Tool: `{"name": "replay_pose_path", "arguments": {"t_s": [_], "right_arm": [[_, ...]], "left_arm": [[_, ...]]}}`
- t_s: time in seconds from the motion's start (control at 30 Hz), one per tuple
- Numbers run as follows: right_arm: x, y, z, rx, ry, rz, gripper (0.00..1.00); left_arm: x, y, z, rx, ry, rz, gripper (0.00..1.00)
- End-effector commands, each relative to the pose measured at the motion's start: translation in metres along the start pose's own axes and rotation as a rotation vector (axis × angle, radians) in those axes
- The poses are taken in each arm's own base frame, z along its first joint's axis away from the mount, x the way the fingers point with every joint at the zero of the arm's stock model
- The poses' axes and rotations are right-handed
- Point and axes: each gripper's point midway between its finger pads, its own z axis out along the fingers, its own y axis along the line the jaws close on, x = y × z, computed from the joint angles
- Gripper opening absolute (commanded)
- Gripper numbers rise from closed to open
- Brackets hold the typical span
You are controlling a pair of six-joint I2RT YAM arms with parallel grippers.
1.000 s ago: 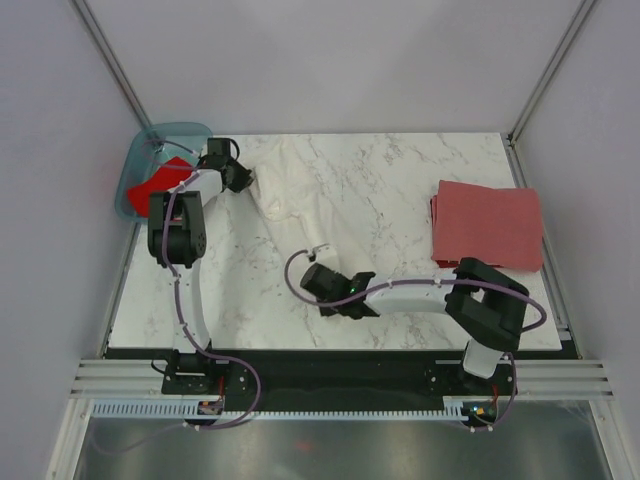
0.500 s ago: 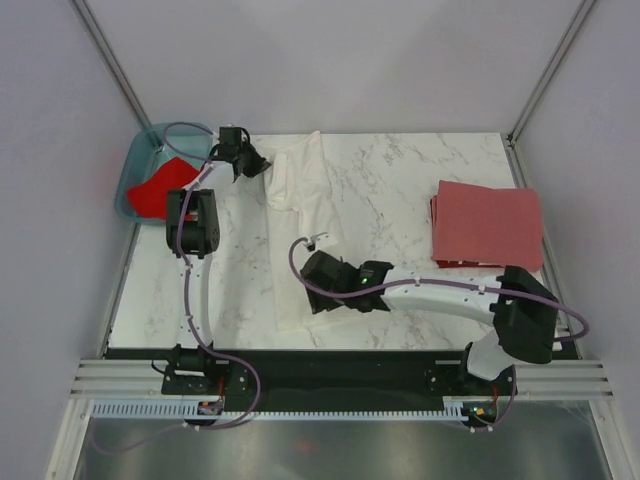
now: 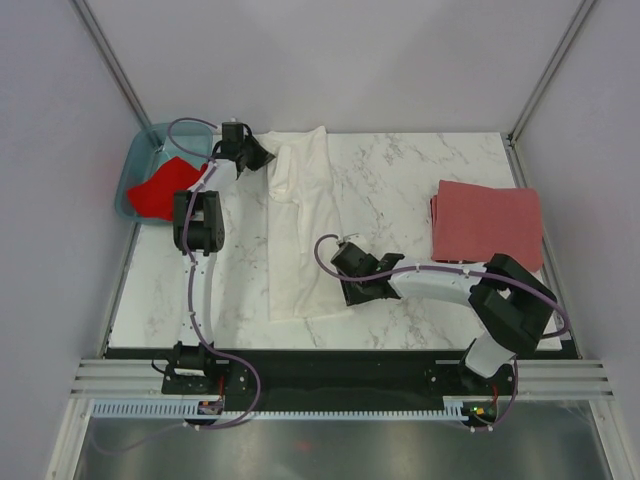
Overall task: Fold and stack the t-shirts
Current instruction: Fold the tshirt
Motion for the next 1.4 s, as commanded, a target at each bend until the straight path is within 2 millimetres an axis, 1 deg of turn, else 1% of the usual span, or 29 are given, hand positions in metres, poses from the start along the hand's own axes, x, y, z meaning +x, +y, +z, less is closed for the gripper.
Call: {"name": "replay_pose_path", "arguments": {"t_s": [0.0,0.1,0.13,0.3,0.43,0.47,0.5,0.53,0.57,0.6,0.63,0.7,0.73,0.77,0.8,0.83,0.9,0.93,0.97,1.0,1.03,1.07,1.1,1.13,1.17,1.2,1.3,1.33,1.37], "right_arm": [[0.009,0.014,0.006,-0.080,0.016,-0.008,0.44],[0.025,0.007,0.004,-0.083,0.040,0.004,0.30],[0.028,0.006,0.003,-0.089,0.041,0.008,0.21],[0.045,0.006,-0.018,-0.130,0.032,0.024,0.00],[0.056,0.009,-0.033,-0.145,0.024,0.020,0.01],[0.055,0.009,-0.037,-0.157,0.012,0.022,0.08],[0.057,0.008,-0.039,-0.150,0.019,0.020,0.20],[0.054,0.007,-0.042,-0.152,0.005,0.025,0.31],[0.051,0.006,-0.044,-0.146,-0.011,0.026,0.34],[0.048,0.004,-0.045,-0.135,-0.020,0.026,0.37],[0.045,0.004,-0.047,-0.133,-0.034,0.025,0.39],[0.028,0.004,-0.055,-0.118,-0.084,0.028,0.41],[0.022,0.005,-0.057,-0.117,-0.097,0.020,0.41],[0.009,0.010,-0.062,-0.130,-0.125,0.018,0.41],[0.003,0.012,-0.064,-0.132,-0.136,0.018,0.41],[-0.004,0.011,-0.065,-0.131,-0.144,0.024,0.40],[-0.018,0.016,-0.067,-0.140,-0.166,0.011,0.39],[-0.021,0.017,-0.066,-0.139,-0.165,0.010,0.40],[-0.026,0.021,-0.067,-0.150,-0.175,0.004,0.40],[-0.029,0.023,-0.068,-0.158,-0.181,-0.003,0.41],[-0.029,0.026,-0.066,-0.162,-0.173,-0.005,0.42],[-0.032,0.029,-0.066,-0.170,-0.175,-0.009,0.43],[-0.031,0.031,-0.063,-0.171,-0.169,-0.012,0.45],[-0.028,0.032,-0.058,-0.168,-0.151,-0.014,0.45],[-0.026,0.032,-0.055,-0.170,-0.142,-0.013,0.45],[-0.023,0.033,-0.051,-0.167,-0.133,-0.009,0.45],[-0.009,0.031,-0.034,-0.150,-0.081,-0.017,0.44],[-0.003,0.029,-0.029,-0.139,-0.063,-0.018,0.43],[0.002,0.027,-0.026,-0.134,-0.052,-0.019,0.42]], "left_arm": [[-0.002,-0.002,0.007,0.020,-0.010,0.022,0.02],[-0.002,-0.003,0.008,0.029,-0.006,0.024,0.02],[-0.003,-0.005,0.008,0.032,-0.009,0.024,0.02],[0.000,-0.006,0.006,0.040,0.007,0.015,0.02],[0.003,-0.008,-0.001,0.044,0.015,0.018,0.02],[0.008,-0.004,-0.002,0.038,0.029,0.018,0.04],[0.003,-0.012,-0.008,0.048,0.019,0.023,0.09],[0.010,-0.007,-0.010,0.036,0.034,0.019,0.27],[0.010,-0.009,-0.014,0.041,0.035,0.021,0.37],[0.004,-0.020,-0.023,0.054,0.022,0.026,0.46],[0.009,-0.019,-0.028,0.047,0.033,0.031,0.53],[0.009,-0.023,-0.040,0.040,0.031,0.040,0.57],[0.006,-0.031,-0.056,0.042,0.024,0.049,0.61],[0.006,-0.033,-0.064,0.038,0.024,0.054,0.61],[0.004,-0.036,-0.075,0.031,0.018,0.059,0.65],[0.004,-0.042,-0.092,0.030,0.017,0.068,0.68],[0.007,-0.044,-0.113,0.004,0.022,0.071,0.68],[0.022,-0.034,-0.120,-0.023,0.052,0.062,0.69],[0.014,-0.052,-0.142,0.004,0.024,0.079,0.69],[0.020,-0.050,-0.151,-0.017,0.032,0.081,0.69],[0.037,-0.047,-0.157,-0.025,0.061,0.086,0.69],[0.037,-0.061,-0.171,0.004,0.055,0.102,0.68],[0.043,-0.064,-0.177,0.008,0.061,0.110,0.67],[0.062,-0.066,-0.179,0.005,0.088,0.115,0.66],[0.066,-0.072,-0.182,0.015,0.091,0.124,0.65],[0.080,-0.081,-0.180,0.031,0.115,0.135,0.63],[0.103,-0.092,-0.172,0.060,0.163,0.121,0.58],[0.111,-0.104,-0.168,0.091,0.172,0.129,0.56],[0.117,-0.109,-0.164,0.104,0.182,0.128,0.56]]}}
